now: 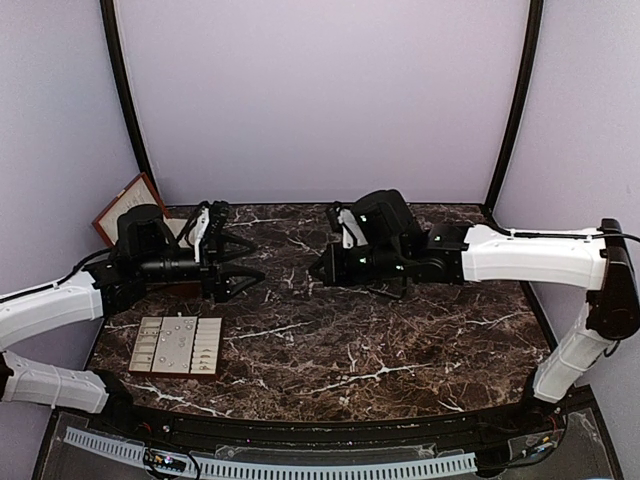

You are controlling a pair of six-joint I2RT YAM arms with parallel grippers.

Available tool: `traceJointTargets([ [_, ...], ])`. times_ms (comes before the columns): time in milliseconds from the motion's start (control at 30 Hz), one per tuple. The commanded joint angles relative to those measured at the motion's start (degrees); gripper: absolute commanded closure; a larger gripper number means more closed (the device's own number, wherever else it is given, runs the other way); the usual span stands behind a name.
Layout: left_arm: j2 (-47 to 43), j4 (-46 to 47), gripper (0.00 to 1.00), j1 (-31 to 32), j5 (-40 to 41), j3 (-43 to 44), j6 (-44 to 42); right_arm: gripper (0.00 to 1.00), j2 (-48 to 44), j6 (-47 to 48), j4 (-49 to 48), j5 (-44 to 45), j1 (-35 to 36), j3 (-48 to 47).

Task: Organize the mixed jewelry
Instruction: Pass from the right arm to the left

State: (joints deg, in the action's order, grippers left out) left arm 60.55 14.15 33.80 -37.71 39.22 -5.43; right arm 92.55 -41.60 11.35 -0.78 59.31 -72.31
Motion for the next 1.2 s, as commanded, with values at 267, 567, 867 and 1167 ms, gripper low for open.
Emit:
traceJointTargets([
  [267, 8.2, 2.3, 0.24, 7.7, -2.4, 2.5, -1.3, 1.0, -3.5, 0.3, -1.1, -6.3, 0.1, -2.8],
  [567, 12.1, 2.0, 0.25, 9.3, -0.8, 4.6, -1.1, 1.0, -3.9, -0.7, -3.9, -10.8, 0.2, -2.5],
  [867, 14.8, 2.2, 0.26, 9.9, -2.1, 5.9, 0.8, 1.0, -3.9, -1.0, -6.0, -13.9, 0.3, -2.3],
  [1167, 14.7, 1.7, 0.44, 10.0, -0.3, 5.9, 0.8, 1.0, -3.0, -1.1, -6.4, -14.5, 0.5, -2.8],
])
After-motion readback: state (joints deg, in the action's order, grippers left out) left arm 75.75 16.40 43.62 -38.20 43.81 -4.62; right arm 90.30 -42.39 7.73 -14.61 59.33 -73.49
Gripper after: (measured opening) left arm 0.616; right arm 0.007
